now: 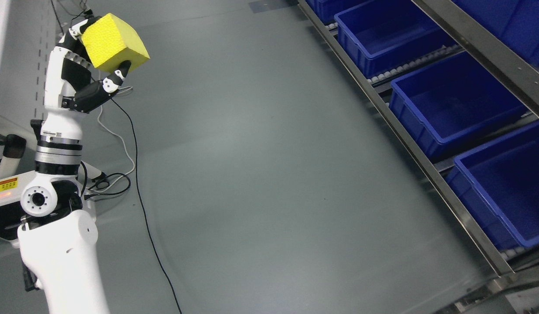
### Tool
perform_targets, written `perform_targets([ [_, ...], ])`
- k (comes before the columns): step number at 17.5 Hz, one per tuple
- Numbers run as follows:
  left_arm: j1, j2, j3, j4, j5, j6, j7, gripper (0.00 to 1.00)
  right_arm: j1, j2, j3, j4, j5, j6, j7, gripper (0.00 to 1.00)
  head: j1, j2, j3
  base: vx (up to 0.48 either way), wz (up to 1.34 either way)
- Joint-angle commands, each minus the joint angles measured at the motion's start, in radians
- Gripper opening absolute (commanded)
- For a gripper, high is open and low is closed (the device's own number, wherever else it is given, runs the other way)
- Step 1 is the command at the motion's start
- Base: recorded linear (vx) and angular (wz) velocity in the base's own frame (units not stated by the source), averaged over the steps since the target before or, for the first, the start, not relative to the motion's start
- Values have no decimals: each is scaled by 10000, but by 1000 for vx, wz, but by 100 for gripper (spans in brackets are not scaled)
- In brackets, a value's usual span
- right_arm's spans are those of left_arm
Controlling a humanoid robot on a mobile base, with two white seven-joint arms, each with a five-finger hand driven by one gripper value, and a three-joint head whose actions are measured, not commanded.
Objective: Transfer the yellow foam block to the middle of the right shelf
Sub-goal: 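Lift the cube with the left hand and turn toward the blue bins, then carry the cube in the left hand while driving toward the shelf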
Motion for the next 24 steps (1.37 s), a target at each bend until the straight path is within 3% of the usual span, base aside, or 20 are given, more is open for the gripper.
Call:
perform_targets([
  [1,-227,159,536,-333,590,-703,145,44,-30,-175,0,-175,0,3,6,100,0,0,0,139,410],
  [2,-106,159,491,-318,469,-445,206,42,-30,-175,0,-175,0,3,6,100,0,0,0,139,410],
  [4,460,159,582,-333,-83,1038,313,42,-30,-175,0,-175,-15,3,6,100,0,0,0,171,324],
  [8,586,159,598,-333,-85,417,329,43,-30,-175,0,-175,0,3,6,100,0,1,0,204,219],
  [24,586,159,536,-349,-85,432,314,43,-30,-175,0,-175,0,3,6,100,0,7,0,337,-94],
])
